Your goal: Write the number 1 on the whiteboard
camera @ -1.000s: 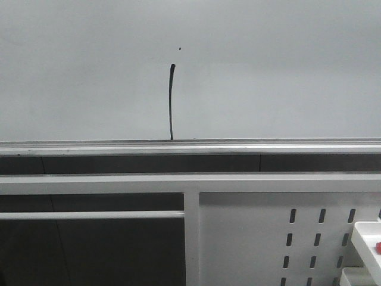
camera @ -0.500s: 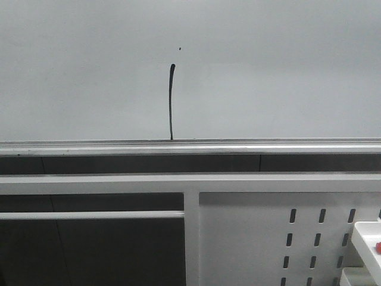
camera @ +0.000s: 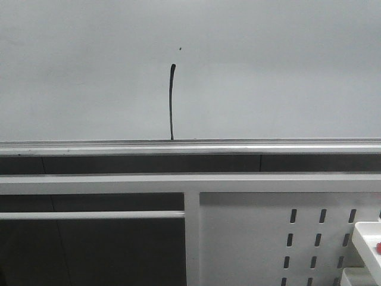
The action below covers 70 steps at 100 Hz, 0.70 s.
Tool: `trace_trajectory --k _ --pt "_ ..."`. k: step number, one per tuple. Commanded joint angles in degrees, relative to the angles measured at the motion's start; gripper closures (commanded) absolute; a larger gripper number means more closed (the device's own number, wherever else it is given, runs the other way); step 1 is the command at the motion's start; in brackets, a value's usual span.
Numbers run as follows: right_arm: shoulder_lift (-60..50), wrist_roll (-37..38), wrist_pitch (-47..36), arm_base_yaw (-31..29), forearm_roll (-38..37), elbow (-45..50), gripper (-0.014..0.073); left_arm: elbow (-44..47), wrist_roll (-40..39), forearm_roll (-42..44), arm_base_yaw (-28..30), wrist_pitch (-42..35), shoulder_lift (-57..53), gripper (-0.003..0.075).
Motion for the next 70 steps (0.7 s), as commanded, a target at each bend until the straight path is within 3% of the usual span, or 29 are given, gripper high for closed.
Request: trace_trajectory --k 1,15,20,27,35,38,56,70 --pt "-3.1 -0.5 -3.5 -1.1 0.6 -1.6 0.0213 0.2 -0.7 -6.5 -0.3 -4.8 0.6 0.0740" --pt "-6.8 0.3 -1.2 -5.3 0.6 -1.5 0.0221 2.7 -0.6 -8.7 -0.3 -9.9 0.6 0.0740" --pt "-8.4 2.2 -1.0 -7.1 0.6 -0.9 0.0260 3.5 -0.4 -9.8 -0.3 -12.6 0.6 0.0740" --pt "-11.0 4.4 -0.9 -9.7 0.6 0.8 0.0387 4.3 -0.3 -11.5 -0.3 -16.1 0.8 0.0740" --pt "-14.7 4.7 -0.9 -12.0 0.6 4.1 0.0625 4.9 0.3 -13.3 -0.3 -19.2 1.9 0.0740" --pt "-16.2 4.8 -1.0 -12.7 0.6 5.4 0.0669 5.1 1.6 -14.3 -0.3 -20.0 2.8 0.0740" --pt "-24.6 4.8 -2.8 -13.5 1.1 14.8 0.0660 5.2 12.2 -26.4 -0.4 -24.8 9.8 0.0740" --pt "-30.2 4.9 -7.3 -13.5 3.2 20.6 0.0660 5.2 32.6 -46.0 -2.9 -27.2 15.9 0.0740"
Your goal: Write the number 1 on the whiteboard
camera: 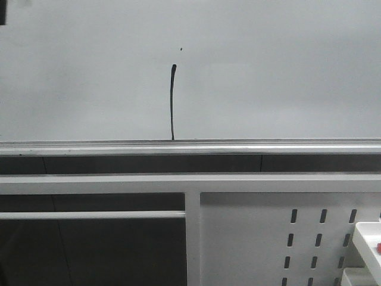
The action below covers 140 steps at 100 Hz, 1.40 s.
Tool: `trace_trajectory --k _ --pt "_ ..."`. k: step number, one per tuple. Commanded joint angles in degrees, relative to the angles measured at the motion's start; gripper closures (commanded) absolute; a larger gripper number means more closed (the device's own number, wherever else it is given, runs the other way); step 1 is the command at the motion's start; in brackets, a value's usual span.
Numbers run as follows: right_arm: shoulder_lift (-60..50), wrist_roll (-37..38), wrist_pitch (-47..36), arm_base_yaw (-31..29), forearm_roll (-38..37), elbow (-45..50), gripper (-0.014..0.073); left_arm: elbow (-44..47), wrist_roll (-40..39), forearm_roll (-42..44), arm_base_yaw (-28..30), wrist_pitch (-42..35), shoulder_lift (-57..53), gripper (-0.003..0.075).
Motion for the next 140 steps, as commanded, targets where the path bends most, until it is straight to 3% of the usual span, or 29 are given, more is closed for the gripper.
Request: trace_trajectory --k 1,8,20,32,70,88,110,140 --pt "-3.7 0.2 -6.5 -0.4 2.9 1.8 0.0660 -1.5 15.2 -16.1 -2.4 -2.6 3.8 0.0740" --pt "-5.7 0.2 -9.7 -0.4 4.3 4.0 0.0660 -1.5 24.2 -26.1 -5.5 -4.7 6.5 0.0740" --pt "-7.6 0.2 -13.3 -0.4 5.5 6.3 0.0661 -2.5 26.1 -26.1 -12.1 -12.9 11.1 0.0740" --pt "-7.9 0.2 -13.7 -0.4 5.9 6.7 0.0663 -3.5 26.6 -26.0 -16.2 -15.6 14.6 0.0740" --pt "-8.1 0.2 -14.3 -0.4 5.6 6.7 0.0663 -9.2 26.6 -26.0 -14.5 -16.3 15.8 0.0740" --pt "-11.0 0.2 -11.6 -0.4 -6.0 10.0 0.0663 -9.5 26.6 -26.0 -14.5 -15.5 14.2 0.0740" --pt "-18.8 0.2 -10.9 -0.4 -6.1 16.5 0.0663 -9.5 26.6 -26.0 -14.5 -15.5 13.8 0.0740" --pt "-24.4 0.2 -11.3 -0.4 -6.1 16.8 0.0663 -9.5 26.6 -26.0 -14.5 -15.4 13.8 0.0740"
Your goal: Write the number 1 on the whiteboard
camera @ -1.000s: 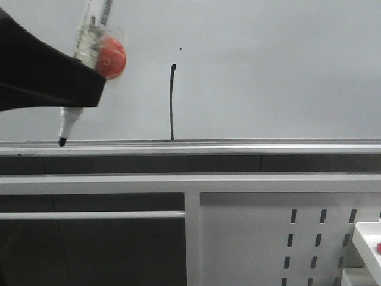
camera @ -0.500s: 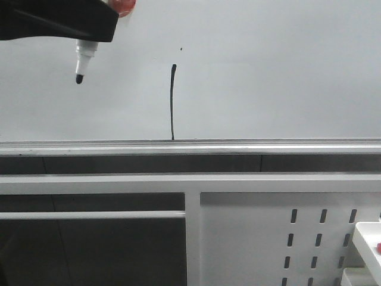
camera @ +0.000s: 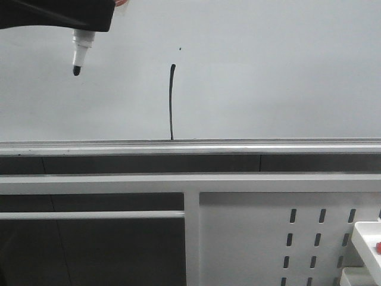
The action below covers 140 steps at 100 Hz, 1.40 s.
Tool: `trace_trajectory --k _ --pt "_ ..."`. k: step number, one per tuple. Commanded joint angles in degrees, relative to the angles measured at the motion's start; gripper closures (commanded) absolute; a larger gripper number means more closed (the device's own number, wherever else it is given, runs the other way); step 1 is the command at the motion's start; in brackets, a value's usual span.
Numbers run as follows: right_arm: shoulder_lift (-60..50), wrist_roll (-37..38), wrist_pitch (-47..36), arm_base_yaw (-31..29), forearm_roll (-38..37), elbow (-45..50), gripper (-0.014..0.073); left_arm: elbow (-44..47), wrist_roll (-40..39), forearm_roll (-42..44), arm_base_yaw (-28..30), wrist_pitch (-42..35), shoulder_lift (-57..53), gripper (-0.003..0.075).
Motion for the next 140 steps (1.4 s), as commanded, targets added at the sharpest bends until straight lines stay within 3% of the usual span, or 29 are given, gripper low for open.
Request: trace_trajectory --k 1,8,31,95,106,124,140 --pt "0.2 0.1 -3.2 -0.4 0.3 -1.5 0.0663 -2.1 0.1 -3.4 0.1 1.7 -1.0 0.0740" --pt "0.2 0.1 -3.2 -0.4 0.3 -1.5 0.0663 -2.1 0.1 -3.4 0.1 1.7 -1.0 0.0740" --pt "0.2 0.1 -14.0 -0.4 3.0 -1.5 0.0663 -2.1 0.1 -3.4 0.1 2.9 -1.0 0.0740" --pt "0.2 0.1 -14.1 -0.4 3.0 -1.5 0.0663 0.8 1.4 -3.4 0.0 13.5 -1.2 0.0740" --pt "0.2 0.1 -14.1 -0.4 3.0 -1.5 0.0663 0.8 1.1 1.2 0.0 14.4 -1.2 0.0740" --pt "0.2 0.1 -14.1 -0.4 3.0 -1.5 0.0663 0.8 -13.8 20.8 0.0 9.1 -3.9 0.0740" --pt "0.2 0.1 -14.1 -0.4 3.0 -1.5 0.0663 0.8 -42.9 48.0 0.0 2.9 -8.0 0.0740"
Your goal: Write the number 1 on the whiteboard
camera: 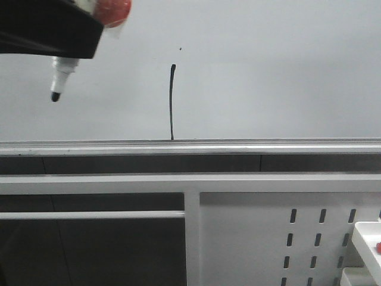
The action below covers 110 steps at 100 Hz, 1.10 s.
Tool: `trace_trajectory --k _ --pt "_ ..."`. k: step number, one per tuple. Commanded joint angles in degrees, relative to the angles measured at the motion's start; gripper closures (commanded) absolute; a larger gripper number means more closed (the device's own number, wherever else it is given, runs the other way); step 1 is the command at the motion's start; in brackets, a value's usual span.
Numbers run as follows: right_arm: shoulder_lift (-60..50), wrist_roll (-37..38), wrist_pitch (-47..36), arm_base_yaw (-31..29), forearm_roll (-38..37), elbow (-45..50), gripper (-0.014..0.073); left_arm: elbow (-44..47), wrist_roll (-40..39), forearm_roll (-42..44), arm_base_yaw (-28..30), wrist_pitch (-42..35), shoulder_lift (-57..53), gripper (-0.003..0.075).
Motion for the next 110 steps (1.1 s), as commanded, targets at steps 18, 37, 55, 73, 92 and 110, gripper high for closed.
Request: trace_trajectory --k 18,37,55,73,92,110 --pt "0.4 -0.1 -3.3 -0.4 0.2 -1.5 0.0663 2.2 -57.9 42.4 -4.1 -15.9 -7.2 0.0740" --pt "0.4 -0.1 -3.3 -0.4 0.2 -1.5 0.0663 9.2 -78.9 59.1 -9.0 -32.8 -6.9 0.0740" --pt "0.4 -0.1 -3.3 -0.4 0.2 -1.5 0.0663 10.9 -78.8 59.1 -8.8 -37.8 -1.2 0.0740" --pt "0.4 -0.1 -3.3 -0.4 0.2 -1.5 0.0663 10.9 -78.8 57.6 -8.8 -47.4 5.5 0.0740" --pt "0.4 -0.1 -3.3 -0.4 0.3 -1.5 0.0663 10.9 -78.8 57.2 -8.8 -51.1 11.7 0.0740" --pt "0.4 -0.1 -3.3 -0.4 0.3 -1.5 0.0663 10.8 -78.8 52.5 -8.8 -59.3 16.9 0.0740"
